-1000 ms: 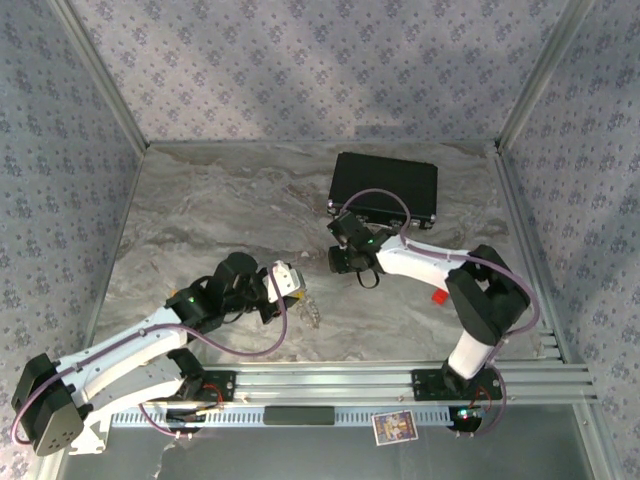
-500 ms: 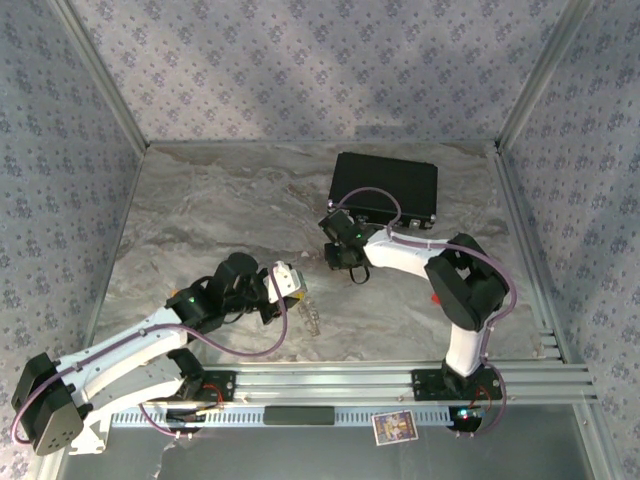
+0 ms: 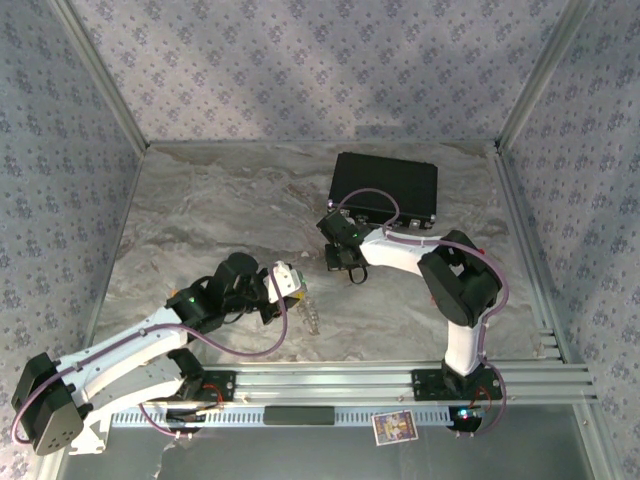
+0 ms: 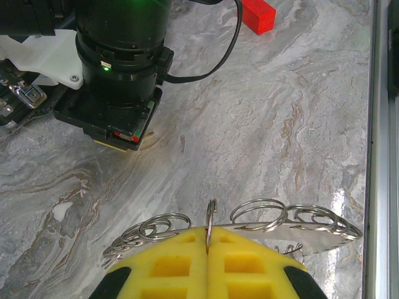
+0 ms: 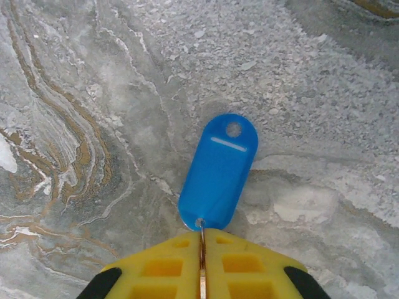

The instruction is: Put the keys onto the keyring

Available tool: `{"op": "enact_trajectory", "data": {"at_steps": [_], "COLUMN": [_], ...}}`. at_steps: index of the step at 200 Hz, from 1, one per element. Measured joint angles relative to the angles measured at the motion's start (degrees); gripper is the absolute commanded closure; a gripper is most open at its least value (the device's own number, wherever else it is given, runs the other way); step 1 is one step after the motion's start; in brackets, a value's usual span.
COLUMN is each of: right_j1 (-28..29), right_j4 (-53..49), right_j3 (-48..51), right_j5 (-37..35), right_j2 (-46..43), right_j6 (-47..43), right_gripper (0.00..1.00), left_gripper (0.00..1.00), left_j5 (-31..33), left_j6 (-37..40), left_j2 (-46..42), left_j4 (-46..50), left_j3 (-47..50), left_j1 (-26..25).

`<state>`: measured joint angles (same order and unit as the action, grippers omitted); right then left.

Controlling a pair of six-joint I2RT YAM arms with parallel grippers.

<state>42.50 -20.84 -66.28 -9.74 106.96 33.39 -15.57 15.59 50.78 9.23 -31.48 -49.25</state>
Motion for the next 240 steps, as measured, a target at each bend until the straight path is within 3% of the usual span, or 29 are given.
{"op": "enact_trajectory", "data": {"at_steps": [26,77,120,180,240], "right_j1": [0.0,0.5,1.8,1.9,2.3], "right_j4": [-0.2,-0.2,2.6,4.3,1.3], "right_j3": [-0.1,0.0,6.4,14.8,16.5], "right_j5": [-0.2,-1.7,-0.6,14.1,32.0], "right_j2": [0.0,-1.0,-14.3,-33.5,-40.8], "right_j6": [0.2,-0.2,-7.4,-21.9,-30.2], "right_gripper": [1.00,1.00,1.00,1.00,1.00], "left_gripper": [1.00,1.00,1.00,1.00,1.00], "left_j5": [0.0,0.0,0.0,0.0,-0.7], "left_j6": [0.0,0.0,0.0,-1.3,-3.2], "left_j2": [0.4,0.7,0.8,0.8,0.8], "left_j4": [0.0,0.0,0.0,0.0,-0.4], "left_j3": [0.0,0.0,0.0,0.0,0.0], "left_j1": [0.0,0.0,0.0,0.0,-0.1]}}
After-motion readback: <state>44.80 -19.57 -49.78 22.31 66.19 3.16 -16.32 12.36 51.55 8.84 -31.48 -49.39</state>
